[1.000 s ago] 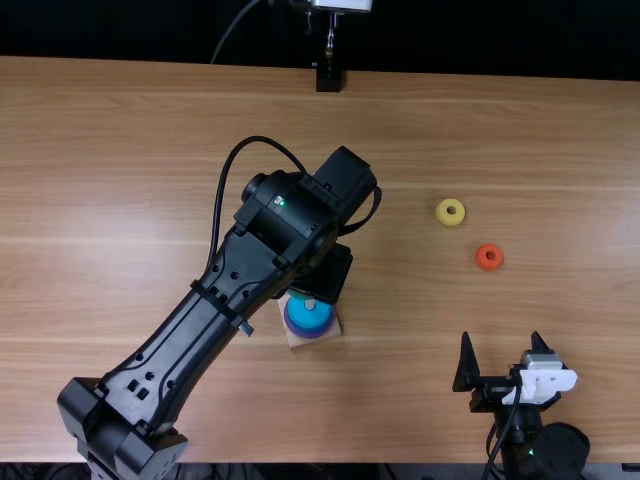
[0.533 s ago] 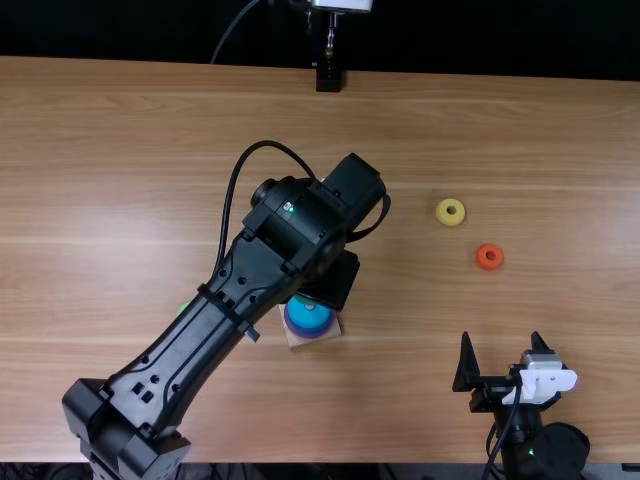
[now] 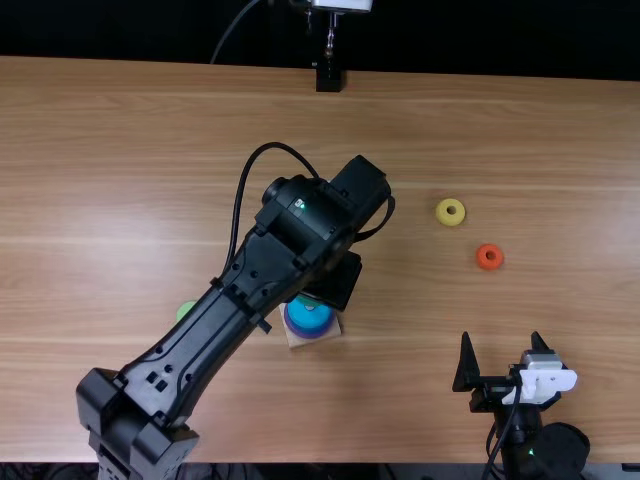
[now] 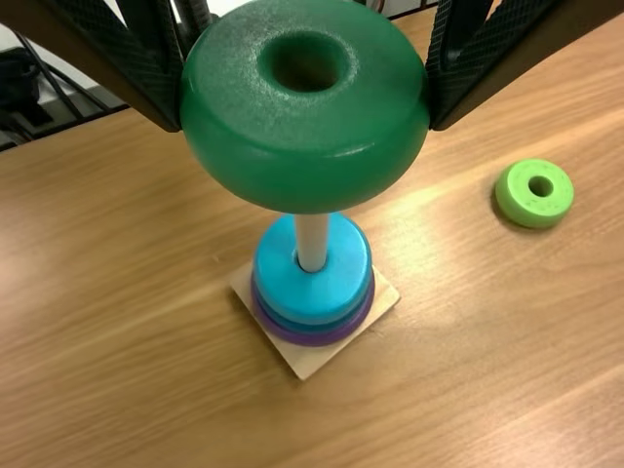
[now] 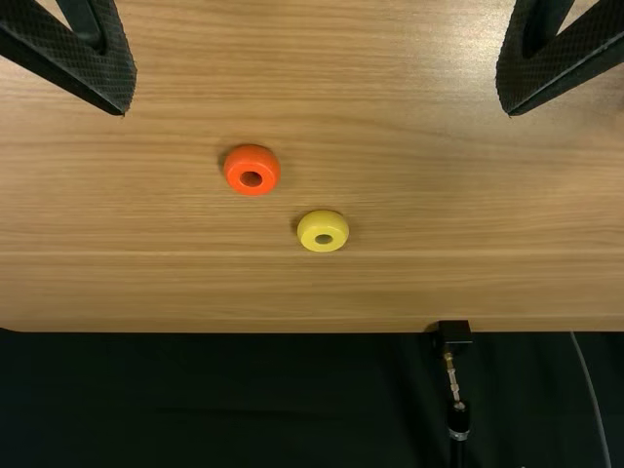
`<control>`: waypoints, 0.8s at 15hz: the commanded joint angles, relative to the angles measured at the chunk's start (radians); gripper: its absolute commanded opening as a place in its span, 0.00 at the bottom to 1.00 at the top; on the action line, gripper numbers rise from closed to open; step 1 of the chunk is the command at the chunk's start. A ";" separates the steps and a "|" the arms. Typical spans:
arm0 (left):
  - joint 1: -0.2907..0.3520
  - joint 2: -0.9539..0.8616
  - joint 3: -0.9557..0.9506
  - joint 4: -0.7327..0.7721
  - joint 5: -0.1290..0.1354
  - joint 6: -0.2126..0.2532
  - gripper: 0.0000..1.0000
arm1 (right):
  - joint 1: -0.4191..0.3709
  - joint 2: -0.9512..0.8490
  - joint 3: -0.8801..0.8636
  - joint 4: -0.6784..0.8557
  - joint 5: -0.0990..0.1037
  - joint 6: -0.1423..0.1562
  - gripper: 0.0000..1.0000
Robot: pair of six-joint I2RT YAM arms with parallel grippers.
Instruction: Build the Hanoi tower: stack the rings onto the peg from bottom to top in this color order: purple, dark blue, light blue, dark green, light green, yellow, orange.
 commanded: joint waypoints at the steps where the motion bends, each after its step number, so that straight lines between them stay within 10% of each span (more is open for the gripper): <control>1: 0.000 0.017 0.021 -0.002 0.005 -0.014 0.00 | -0.010 -0.013 -0.059 -0.083 -0.008 -0.002 1.00; 6: 0.004 0.018 0.015 -0.002 0.001 -0.012 0.01 | -0.010 -0.013 -0.059 -0.083 -0.008 -0.002 1.00; 9: 0.026 0.020 0.012 -0.002 0.009 -0.006 1.00 | -0.010 -0.013 -0.059 -0.083 -0.008 -0.002 1.00; 12: 0.046 0.018 -0.025 -0.002 0.040 -0.004 1.00 | -0.010 -0.013 -0.059 -0.083 -0.008 -0.002 1.00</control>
